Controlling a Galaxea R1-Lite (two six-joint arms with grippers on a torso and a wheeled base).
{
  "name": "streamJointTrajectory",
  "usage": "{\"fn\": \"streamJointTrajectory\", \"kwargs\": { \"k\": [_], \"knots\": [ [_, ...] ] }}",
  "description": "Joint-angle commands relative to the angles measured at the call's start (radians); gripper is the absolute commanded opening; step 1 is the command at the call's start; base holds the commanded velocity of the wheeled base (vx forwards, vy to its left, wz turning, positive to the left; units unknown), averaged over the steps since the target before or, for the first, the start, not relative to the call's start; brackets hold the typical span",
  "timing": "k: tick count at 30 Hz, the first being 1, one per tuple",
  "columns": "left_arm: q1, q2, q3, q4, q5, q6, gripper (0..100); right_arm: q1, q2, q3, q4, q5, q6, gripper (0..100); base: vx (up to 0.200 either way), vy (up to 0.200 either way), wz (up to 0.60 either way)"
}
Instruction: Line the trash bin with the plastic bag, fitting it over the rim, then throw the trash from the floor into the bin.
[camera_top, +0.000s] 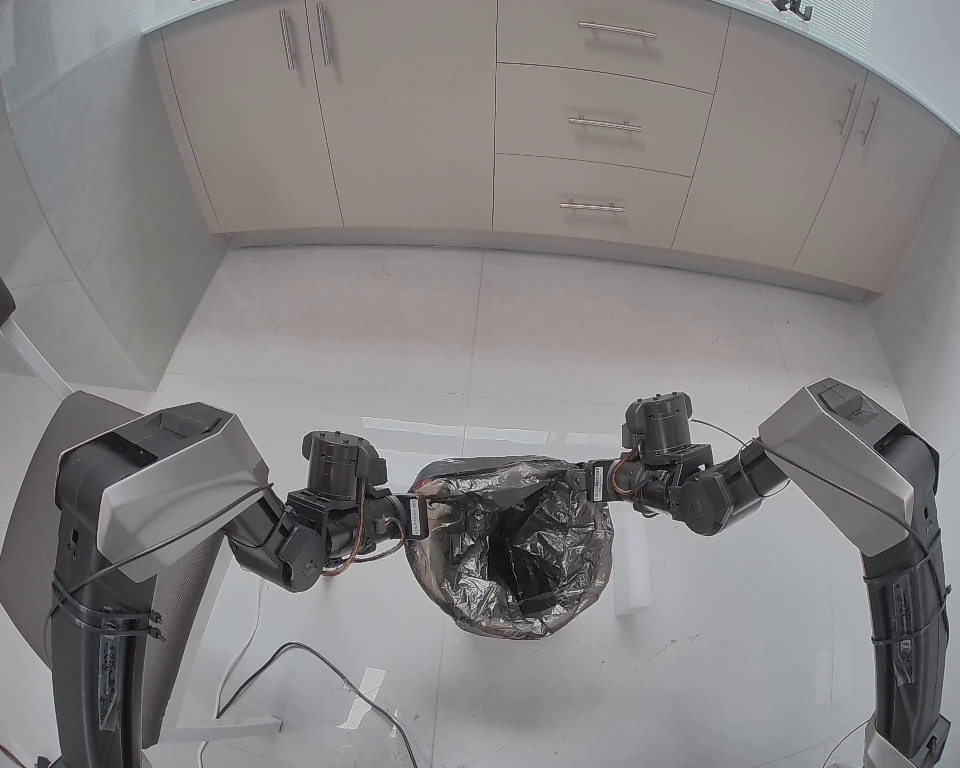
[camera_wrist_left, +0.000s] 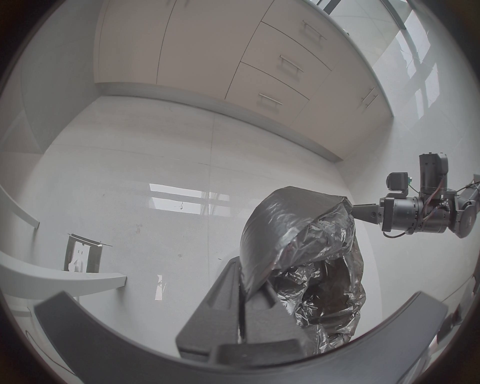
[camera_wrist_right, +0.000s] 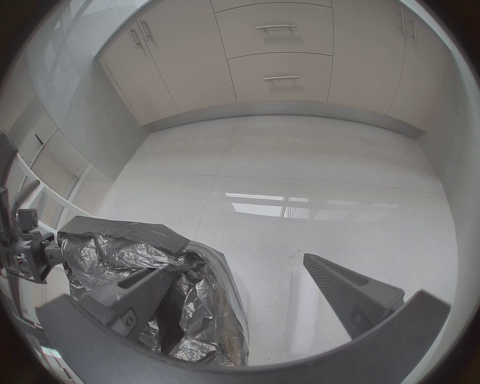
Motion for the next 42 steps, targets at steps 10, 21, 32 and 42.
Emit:
{"fn": "streamJointTrajectory", "kwargs": {
  "k": [10, 21, 32, 42],
  "knots": [
    [-0.034, -0.031, -0.015, 0.071, 0.059, 0.001, 100, -0.005, -0.004, 0.000, 0.000, 0.000, 0.002, 100, 0.000, 0.000, 0.00],
    [-0.034, -0.033, -0.032, 0.064, 0.070, 0.007, 100, -0.003, -0.006, 0.002, -0.002, 0.000, 0.001, 100, 0.000, 0.000, 0.00],
    [0.003, 0.067, -0.247, 0.202, 0.164, 0.073, 100, 0.000, -0.004, 0.000, -0.005, 0.000, 0.002, 100, 0.000, 0.000, 0.00],
    [0.016, 0.119, -0.342, 0.282, 0.179, 0.077, 100, 0.000, 0.003, -0.001, -0.005, 0.000, 0.004, 100, 0.000, 0.000, 0.00]
  ]
}}
